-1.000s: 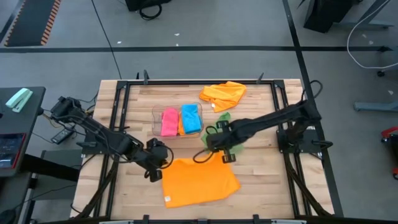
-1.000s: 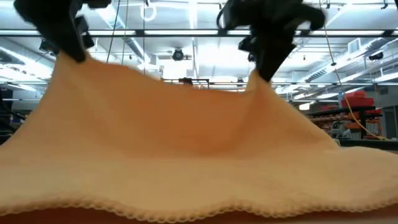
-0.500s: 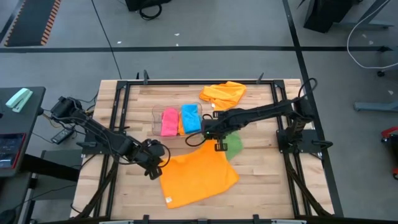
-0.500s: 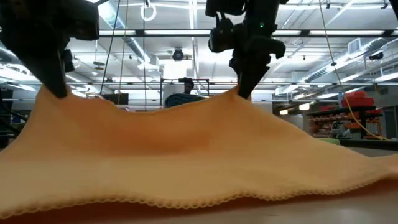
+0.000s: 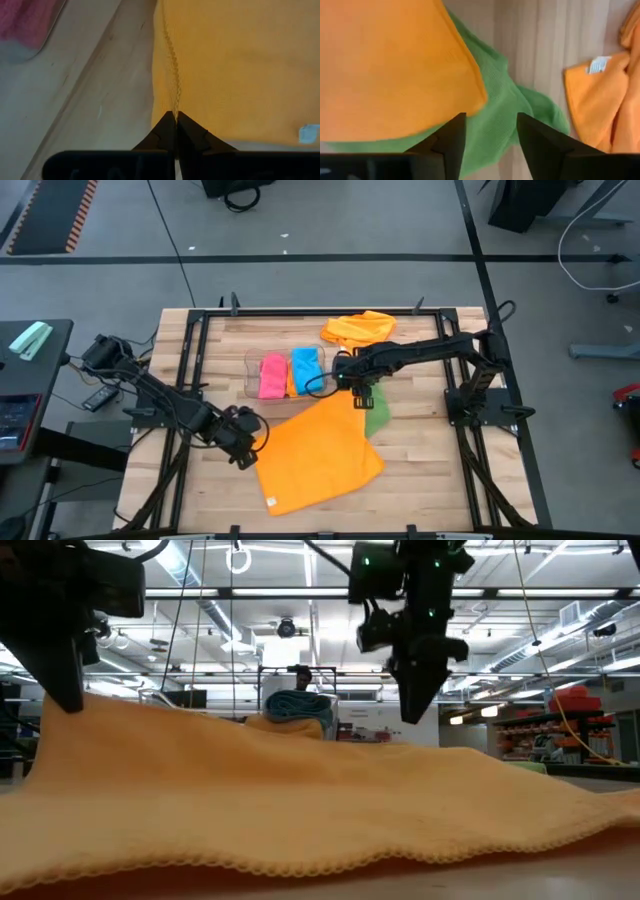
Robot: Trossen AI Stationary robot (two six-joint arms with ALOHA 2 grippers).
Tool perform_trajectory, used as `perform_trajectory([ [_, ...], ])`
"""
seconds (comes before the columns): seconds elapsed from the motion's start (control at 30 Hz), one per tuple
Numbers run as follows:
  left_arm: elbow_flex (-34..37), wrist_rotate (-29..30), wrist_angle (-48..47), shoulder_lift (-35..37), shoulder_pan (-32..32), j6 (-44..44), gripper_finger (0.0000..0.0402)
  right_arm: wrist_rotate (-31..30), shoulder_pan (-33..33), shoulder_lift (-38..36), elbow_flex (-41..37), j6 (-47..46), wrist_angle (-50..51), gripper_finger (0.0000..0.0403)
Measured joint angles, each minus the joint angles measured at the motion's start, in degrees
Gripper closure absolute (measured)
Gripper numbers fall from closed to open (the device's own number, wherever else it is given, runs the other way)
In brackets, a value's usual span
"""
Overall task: Fold microfiber towels
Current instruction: Fold the bottom orange microfiber cloth
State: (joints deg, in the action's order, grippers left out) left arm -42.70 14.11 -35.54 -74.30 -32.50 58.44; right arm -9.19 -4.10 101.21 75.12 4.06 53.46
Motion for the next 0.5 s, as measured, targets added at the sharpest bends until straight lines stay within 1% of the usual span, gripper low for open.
perform_trajectory([
  [0.07, 0.02, -0.19, -1.30, 0.00, -0.79, 1.30, 0.0388, 2.19, -0.52, 0.01, -2.76, 0.97, -1.73, 0.0210],
  [0.13, 0.02, -1.57, -2.22, 0.00, -1.59, 2.62, 0.0379, 4.19, -0.64, 0.02, -5.54, 1.65, -3.54, 0.0208],
  [0.23, 0.02, -3.56, -3.45, 0.00, -2.80, 4.28, 0.0368, 4.99, -0.65, 0.02, -9.36, 2.73, -7.53, 0.0209],
  [0.33, 0.02, -4.35, -3.77, 0.00, -3.87, 5.64, 0.0371, 4.99, -0.65, 0.02, -13.61, 4.76, -13.34, 0.0212],
  [0.4, 0.02, -4.39, -3.73, 0.00, -4.30, 6.01, 0.0378, 4.12, -1.27, 0.02, -15.70, 6.11, -14.65, 0.0214],
  [0.5, 0.02, -4.43, -3.70, 0.00, -4.52, 6.81, 0.0388, 1.21, -3.38, -0.16, -17.28, 6.12, -14.81, 0.0217],
])
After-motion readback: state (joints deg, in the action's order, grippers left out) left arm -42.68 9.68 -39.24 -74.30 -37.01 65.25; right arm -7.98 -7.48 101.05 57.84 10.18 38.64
